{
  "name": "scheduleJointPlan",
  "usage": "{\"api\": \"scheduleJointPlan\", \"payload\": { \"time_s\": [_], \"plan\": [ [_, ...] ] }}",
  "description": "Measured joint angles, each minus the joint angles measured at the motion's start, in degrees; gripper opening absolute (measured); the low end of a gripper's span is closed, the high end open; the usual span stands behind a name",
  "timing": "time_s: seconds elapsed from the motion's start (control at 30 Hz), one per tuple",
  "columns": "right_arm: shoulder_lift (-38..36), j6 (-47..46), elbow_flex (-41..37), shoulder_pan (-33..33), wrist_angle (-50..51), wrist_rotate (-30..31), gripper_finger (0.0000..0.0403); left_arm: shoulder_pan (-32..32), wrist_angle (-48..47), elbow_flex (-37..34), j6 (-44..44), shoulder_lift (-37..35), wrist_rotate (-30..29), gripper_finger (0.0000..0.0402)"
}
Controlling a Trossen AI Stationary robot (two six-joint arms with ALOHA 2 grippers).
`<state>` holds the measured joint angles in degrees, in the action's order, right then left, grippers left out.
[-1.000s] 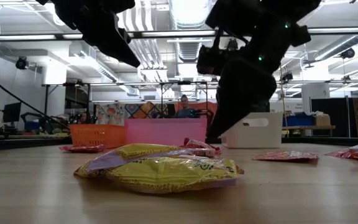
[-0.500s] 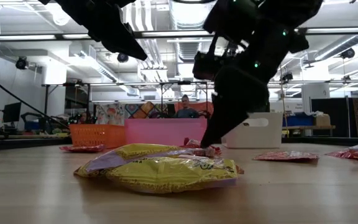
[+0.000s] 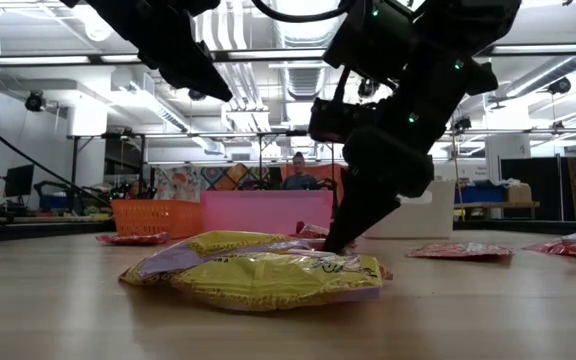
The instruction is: Organize candy in baskets
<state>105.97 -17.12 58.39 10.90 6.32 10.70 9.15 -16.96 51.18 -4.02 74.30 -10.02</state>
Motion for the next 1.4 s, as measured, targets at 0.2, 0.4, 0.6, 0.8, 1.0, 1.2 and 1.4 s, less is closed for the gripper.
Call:
{"api": "scheduleJointPlan", "payload": {
  "time_s": [0.2,0.4,0.6,0.8,1.0,1.2,1.4],
  "plan": [
    [-0.2,1.4,1.0,0.0,0.7,-0.2,0.0029,0.3,-0.1,-0.7,-1.0,0.0,0.1,0.0094],
    [-3.8,2.3,1.2,-0.1,3.1,-1.2,0.0011,0.5,-0.1,-2.8,-2.4,0.0,0.1,0.0094],
    [-10.2,3.2,1.2,-0.1,6.0,-4.2,0.0003,1.2,0.0,-3.3,-3.6,0.0,0.1,0.0094],
    [-15.6,4.4,1.3,-0.1,8.6,-5.6,0.0006,1.6,0.4,-3.3,-4.1,0.0,0.1,0.0094],
    [-16.4,6.9,1.1,-0.1,10.7,-6.2,0.0007,2.2,0.5,-3.3,-4.8,0.0,0.1,0.0094],
    [-15.9,7.0,1.1,-0.8,13.9,-6.1,0.0008,2.9,0.5,-3.3,-6.2,0.0,0.0,0.0094],
    [-15.0,-4.6,0.7,-0.7,16.9,-4.9,0.0009,3.2,0.6,-3.3,-7.3,0.0,0.0,0.0094]
  ]
}}
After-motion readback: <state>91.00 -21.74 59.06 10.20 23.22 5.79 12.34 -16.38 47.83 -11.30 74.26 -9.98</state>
